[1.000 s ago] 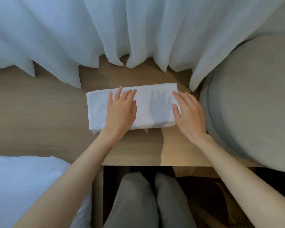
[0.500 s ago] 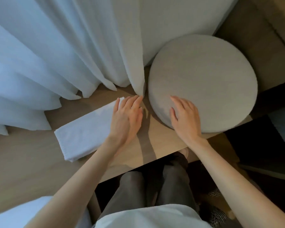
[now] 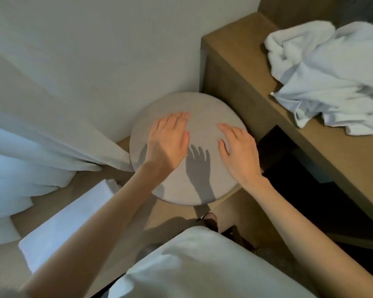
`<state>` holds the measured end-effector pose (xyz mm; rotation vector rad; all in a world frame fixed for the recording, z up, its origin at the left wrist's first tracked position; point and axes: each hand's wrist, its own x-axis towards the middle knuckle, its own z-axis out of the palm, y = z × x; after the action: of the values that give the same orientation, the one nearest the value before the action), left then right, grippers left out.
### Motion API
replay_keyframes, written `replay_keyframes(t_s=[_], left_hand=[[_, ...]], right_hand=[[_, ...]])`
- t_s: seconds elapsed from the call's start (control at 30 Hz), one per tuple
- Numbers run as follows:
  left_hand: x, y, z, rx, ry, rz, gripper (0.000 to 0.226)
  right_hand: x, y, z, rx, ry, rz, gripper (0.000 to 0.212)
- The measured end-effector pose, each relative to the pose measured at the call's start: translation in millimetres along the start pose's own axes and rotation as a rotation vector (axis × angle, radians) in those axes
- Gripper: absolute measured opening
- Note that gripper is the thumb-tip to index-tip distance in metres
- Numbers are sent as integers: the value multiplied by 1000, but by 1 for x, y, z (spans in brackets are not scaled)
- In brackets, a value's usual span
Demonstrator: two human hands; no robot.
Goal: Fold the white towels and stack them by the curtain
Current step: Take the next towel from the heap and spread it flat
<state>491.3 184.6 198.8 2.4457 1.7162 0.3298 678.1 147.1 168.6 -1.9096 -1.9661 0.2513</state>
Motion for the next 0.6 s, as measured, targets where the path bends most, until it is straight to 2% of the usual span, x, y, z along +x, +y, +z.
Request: replay_keyframes(t_s=[0.27, 0.6], left_hand=[[92, 87, -16, -79, 20, 191, 42], [141, 169, -30, -229, 39, 520, 45]], right_hand=[[28, 73, -74, -59, 162, 146, 38], [17, 121, -141, -156, 333, 416, 37]])
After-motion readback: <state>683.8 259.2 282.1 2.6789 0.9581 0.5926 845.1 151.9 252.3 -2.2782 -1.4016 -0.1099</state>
